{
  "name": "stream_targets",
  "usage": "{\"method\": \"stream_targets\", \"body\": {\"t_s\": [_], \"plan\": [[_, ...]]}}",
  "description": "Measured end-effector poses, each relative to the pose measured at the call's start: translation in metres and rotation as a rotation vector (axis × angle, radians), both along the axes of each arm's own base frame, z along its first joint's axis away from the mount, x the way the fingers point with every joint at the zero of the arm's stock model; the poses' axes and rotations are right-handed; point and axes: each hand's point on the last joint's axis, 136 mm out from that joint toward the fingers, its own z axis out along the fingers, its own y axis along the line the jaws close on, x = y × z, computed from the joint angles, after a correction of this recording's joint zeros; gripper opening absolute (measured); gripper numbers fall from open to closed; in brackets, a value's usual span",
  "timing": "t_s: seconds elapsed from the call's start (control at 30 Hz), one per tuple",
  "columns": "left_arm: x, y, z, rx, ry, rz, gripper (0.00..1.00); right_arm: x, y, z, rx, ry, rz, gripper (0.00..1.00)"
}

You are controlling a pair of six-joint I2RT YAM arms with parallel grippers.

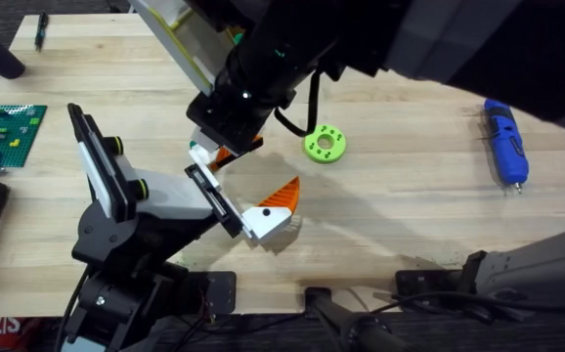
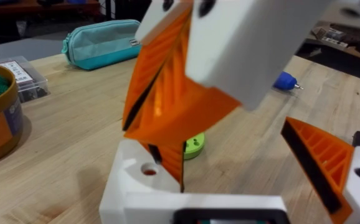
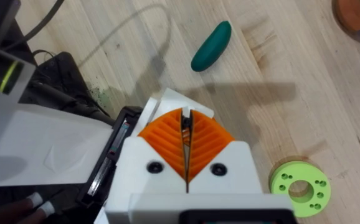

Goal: Pick up the gripper from the table and insert it into the empty holder that is missing its gripper. Then pick up a screw, insert it into the mounting hole, and use the screwdriver to tighten it. Finally, clean up the table by picking up the vegetable and placing it into the bucket.

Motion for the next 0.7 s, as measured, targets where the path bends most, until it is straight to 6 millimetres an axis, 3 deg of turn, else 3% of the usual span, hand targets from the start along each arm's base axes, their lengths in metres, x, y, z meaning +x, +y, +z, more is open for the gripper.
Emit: {"method": "stream_targets", "body": {"t_s": [0.27, 0.53, 0.7], "plan": [[0.0, 0.0, 0.0, -0.004, 0.004, 0.001, 0.985, 0.002, -0.006, 0.004, -0.007, -0.009, -0.012, 0.014], [0.0, 0.0, 0.0, -0.004, 0.004, 0.001, 0.985, 0.011, -0.027, 0.056, 0.064, -0.12, -0.066, 0.014], [0.0, 0.0, 0.0, -0.004, 0.004, 0.001, 0.985, 0.008, -0.026, 0.067, 0.104, -0.125, -0.052, 0.014]]}}
